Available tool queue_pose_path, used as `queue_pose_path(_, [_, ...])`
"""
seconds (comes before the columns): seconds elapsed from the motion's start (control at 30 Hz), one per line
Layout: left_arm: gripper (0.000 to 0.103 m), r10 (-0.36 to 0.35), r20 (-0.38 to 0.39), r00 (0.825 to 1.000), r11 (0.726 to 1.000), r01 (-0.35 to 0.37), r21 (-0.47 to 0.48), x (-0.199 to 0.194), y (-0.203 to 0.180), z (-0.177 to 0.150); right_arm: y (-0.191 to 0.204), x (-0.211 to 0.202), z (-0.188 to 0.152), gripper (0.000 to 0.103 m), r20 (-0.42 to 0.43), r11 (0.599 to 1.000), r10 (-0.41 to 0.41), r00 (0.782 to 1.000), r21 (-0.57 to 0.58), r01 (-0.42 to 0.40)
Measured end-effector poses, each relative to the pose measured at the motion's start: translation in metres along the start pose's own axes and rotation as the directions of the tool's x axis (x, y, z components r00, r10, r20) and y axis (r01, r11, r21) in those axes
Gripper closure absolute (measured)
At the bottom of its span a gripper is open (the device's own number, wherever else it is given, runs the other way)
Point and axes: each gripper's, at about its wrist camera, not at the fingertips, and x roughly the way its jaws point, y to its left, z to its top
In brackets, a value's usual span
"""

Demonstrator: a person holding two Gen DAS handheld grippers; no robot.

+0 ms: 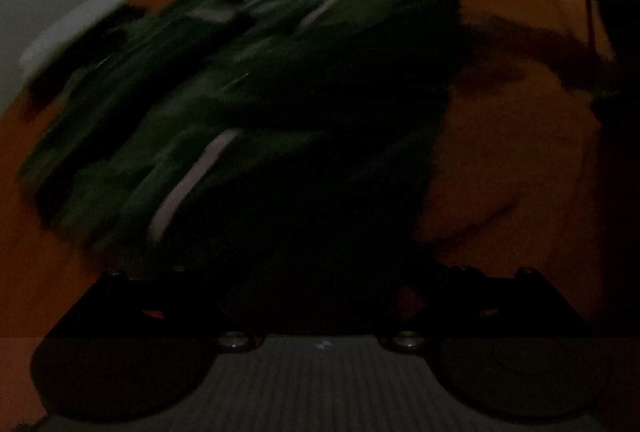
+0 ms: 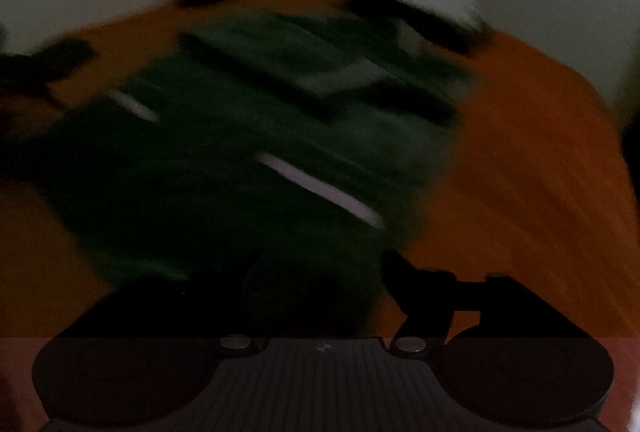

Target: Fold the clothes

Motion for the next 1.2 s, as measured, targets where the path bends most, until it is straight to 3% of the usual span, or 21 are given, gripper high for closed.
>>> queue_pose_path(0.1, [0.008,0.005,0.019,1.0,0.996,-0.006,0.088,0.021,-0.021,0.01,0.051,0.014,-0.001,0.024,0.008,0.977,0.089,0.996,-0.194,-0.085])
queue_pose_path(0.2, [0.01,-0.025,0.028,0.999,0.988,0.02,0.156,0.036,-0.037,0.012,0.097,0.028,-0.011,0.027,-0.019,0.903,0.114,0.993,-0.416,-0.111])
queue_pose_path(0.3, [0.01,-0.053,0.026,0.998,0.98,0.047,0.193,0.044,-0.05,0.011,0.121,0.032,-0.026,0.027,-0.033,0.833,0.123,0.992,-0.54,-0.121])
queue_pose_path(0.47, [0.005,0.046,0.004,0.999,0.973,-0.046,0.225,0.058,-0.066,0.002,0.138,0.044,-0.054,0.03,-0.046,0.731,-0.003,0.999,-0.682,-0.029])
queue_pose_path(0.57, [0.003,0.096,0.018,0.995,0.969,-0.098,0.226,0.057,-0.072,0.001,0.142,0.05,-0.067,0.029,-0.002,0.647,-0.061,0.998,-0.761,0.038])
queue_pose_path(0.63, [0.002,0.122,0.022,0.992,0.968,-0.124,0.216,0.059,-0.073,0.002,0.144,0.055,-0.068,0.026,0.03,0.612,-0.086,0.996,-0.787,0.077])
queue_pose_path(0.67, [0.003,0.128,0.025,0.991,0.971,-0.131,0.199,0.061,-0.072,0.004,0.145,0.058,-0.067,0.026,0.036,0.606,-0.095,0.995,-0.791,0.086])
queue_pose_path(0.73, [0.015,0.113,0.03,0.993,0.981,-0.117,0.157,0.063,-0.067,0.01,0.145,0.065,-0.06,0.029,0.043,0.621,-0.11,0.993,-0.777,0.102])
queue_pose_path(0.77, [0.026,0.098,0.029,0.995,0.985,-0.101,0.137,0.063,-0.063,0.013,0.144,0.068,-0.056,0.034,0.046,0.632,-0.117,0.992,-0.768,0.11])
queue_pose_path(0.83, [0.048,0.066,0.032,0.997,0.992,-0.069,0.104,0.062,-0.056,0.018,0.141,0.075,-0.048,0.084,0.031,0.646,-0.122,0.992,-0.756,0.104])
queue_pose_path(0.87, [0.066,0.042,0.039,0.998,0.994,-0.046,0.1,0.059,-0.052,0.019,0.139,0.074,-0.045,0.09,0.03,0.652,-0.118,0.993,-0.752,0.1])
queue_pose_path(0.9, [0.078,0.02,0.055,0.998,0.994,-0.026,0.102,0.053,-0.048,0.021,0.137,0.072,-0.041,0.09,0.035,0.658,-0.109,0.993,-0.746,0.099])
queue_pose_path(0.97, [0.085,-0.021,0.116,0.993,0.995,0.009,0.101,0.037,-0.037,0.023,0.13,0.064,-0.03,0.092,0.044,0.678,-0.082,0.996,-0.73,0.089])
queue_pose_path(1.07, [0.085,-0.085,0.217,0.972,0.993,0.065,0.1,0.01,-0.013,0.028,0.112,0.043,-0.004,0.092,0.062,0.721,-0.026,0.998,-0.69,0.062])
queue_pose_path(1.2, [0.087,-0.094,0.268,0.959,0.993,0.07,0.097,-0.007,0.023,0.044,0.086,0.03,0.029,0.092,0.113,0.73,-0.055,0.992,-0.673,0.118])
